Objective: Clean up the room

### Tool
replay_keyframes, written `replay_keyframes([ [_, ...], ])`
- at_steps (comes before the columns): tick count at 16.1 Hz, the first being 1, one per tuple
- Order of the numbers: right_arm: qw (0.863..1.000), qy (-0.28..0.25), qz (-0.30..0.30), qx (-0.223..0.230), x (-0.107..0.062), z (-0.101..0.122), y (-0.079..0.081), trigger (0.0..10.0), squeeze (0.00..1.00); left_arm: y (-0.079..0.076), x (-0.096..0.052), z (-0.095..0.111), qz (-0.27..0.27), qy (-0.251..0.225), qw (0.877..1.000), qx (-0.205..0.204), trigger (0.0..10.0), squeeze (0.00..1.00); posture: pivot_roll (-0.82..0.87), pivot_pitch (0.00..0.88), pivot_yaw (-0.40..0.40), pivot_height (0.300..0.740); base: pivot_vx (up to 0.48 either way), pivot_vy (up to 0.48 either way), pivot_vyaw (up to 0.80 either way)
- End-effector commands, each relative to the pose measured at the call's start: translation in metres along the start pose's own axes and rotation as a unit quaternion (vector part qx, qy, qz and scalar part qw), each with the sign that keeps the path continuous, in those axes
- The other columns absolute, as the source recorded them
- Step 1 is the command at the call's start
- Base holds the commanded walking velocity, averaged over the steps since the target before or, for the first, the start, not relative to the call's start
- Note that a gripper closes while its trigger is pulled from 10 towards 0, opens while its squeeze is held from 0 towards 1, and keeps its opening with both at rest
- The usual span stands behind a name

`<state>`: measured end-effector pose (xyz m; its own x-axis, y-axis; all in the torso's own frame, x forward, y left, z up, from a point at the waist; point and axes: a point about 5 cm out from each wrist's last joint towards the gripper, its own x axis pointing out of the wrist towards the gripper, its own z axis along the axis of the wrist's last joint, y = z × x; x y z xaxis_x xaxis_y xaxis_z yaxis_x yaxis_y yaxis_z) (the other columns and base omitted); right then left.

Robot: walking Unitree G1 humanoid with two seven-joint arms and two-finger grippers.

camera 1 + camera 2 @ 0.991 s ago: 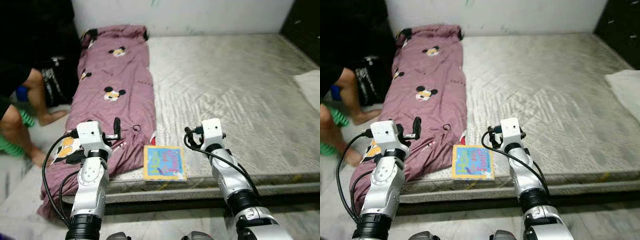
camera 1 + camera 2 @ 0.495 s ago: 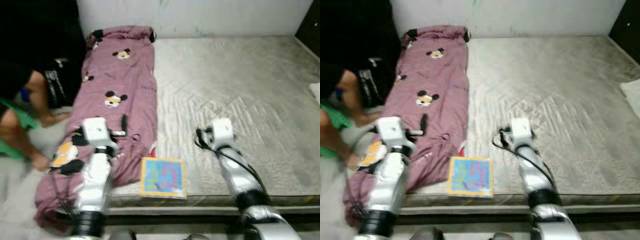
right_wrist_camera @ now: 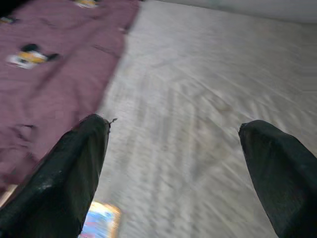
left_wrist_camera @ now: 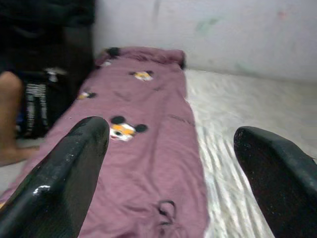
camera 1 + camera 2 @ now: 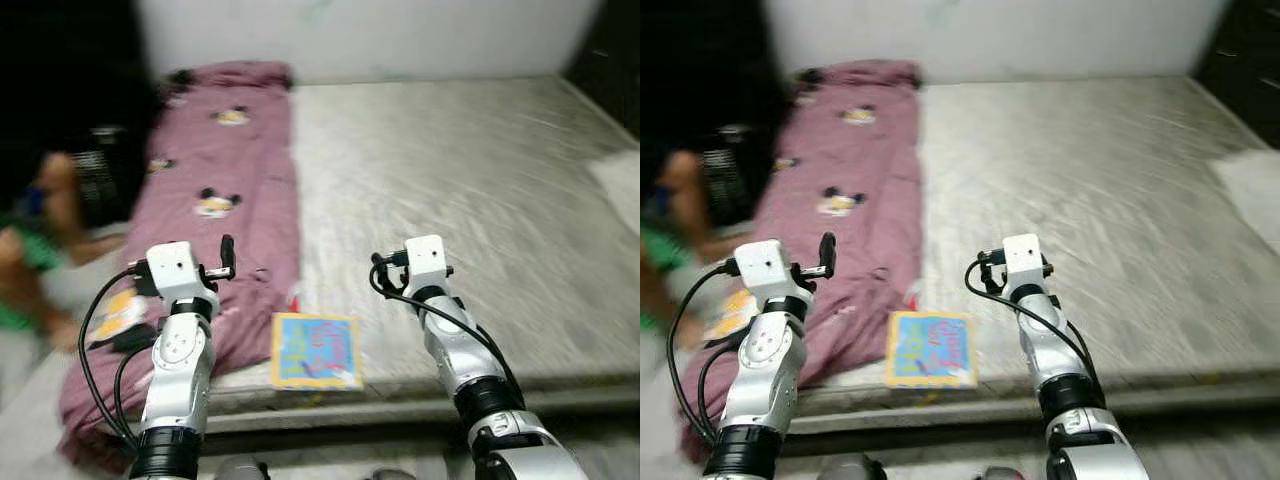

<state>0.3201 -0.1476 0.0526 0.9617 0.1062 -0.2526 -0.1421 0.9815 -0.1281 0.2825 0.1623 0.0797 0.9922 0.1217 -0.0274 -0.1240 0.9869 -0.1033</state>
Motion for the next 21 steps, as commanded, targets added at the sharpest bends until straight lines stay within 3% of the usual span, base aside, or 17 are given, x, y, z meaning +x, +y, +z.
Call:
replay_keyframes([
  [1,1.000,0.000,-0.010,0.000,0.002,0.003,-0.003,10.0,0.00,0.003,0.000,0.000,0.011,0.006,1.000,0.008,10.0,0.00,-0.04,0.000,0.029,0.740,0.000,0.000,-0.80],
  [3,1.000,-0.003,-0.016,-0.002,0.002,0.005,-0.009,10.0,0.00,0.005,-0.003,0.002,-0.013,-0.001,1.000,-0.002,10.0,0.00,-0.04,0.000,0.028,0.740,0.000,0.000,-0.80],
  [5,1.000,-0.019,-0.020,0.005,-0.001,0.010,-0.013,10.0,0.00,0.012,-0.009,0.004,-0.003,-0.011,1.000,0.022,10.0,0.00,-0.04,0.000,0.028,0.740,0.000,0.000,-0.64],
  [7,0.999,-0.038,-0.021,0.013,-0.011,0.014,-0.017,10.0,0.00,0.024,-0.024,0.012,0.019,-0.037,0.997,0.068,10.0,0.00,-0.03,0.000,0.028,0.740,0.000,0.000,0.00],
  [9,0.995,-0.095,-0.014,0.026,-0.025,0.027,-0.018,10.0,0.00,0.037,-0.039,0.014,0.056,-0.042,0.994,0.082,10.0,0.00,-0.02,0.000,0.024,0.740,0.000,0.000,0.00],
  [12,0.994,-0.108,-0.021,0.027,-0.044,0.029,-0.023,10.0,0.00,0.048,-0.060,0.007,0.049,-0.030,0.994,0.097,10.0,0.00,-0.03,0.000,0.020,0.740,0.000,0.000,0.00],
  [15,0.996,-0.082,-0.019,0.019,-0.051,0.016,-0.022,10.0,0.00,0.043,-0.057,0.007,0.034,-0.026,0.995,0.087,10.0,0.00,-0.04,0.000,0.019,0.740,0.000,0.000,0.00],
  [21,0.997,-0.067,-0.014,0.016,-0.058,0.018,-0.019,10.0,0.00,0.042,-0.056,0.012,0.056,-0.021,0.994,0.089,10.0,0.00,-0.04,0.000,0.018,0.740,0.000,0.000,0.00],
])
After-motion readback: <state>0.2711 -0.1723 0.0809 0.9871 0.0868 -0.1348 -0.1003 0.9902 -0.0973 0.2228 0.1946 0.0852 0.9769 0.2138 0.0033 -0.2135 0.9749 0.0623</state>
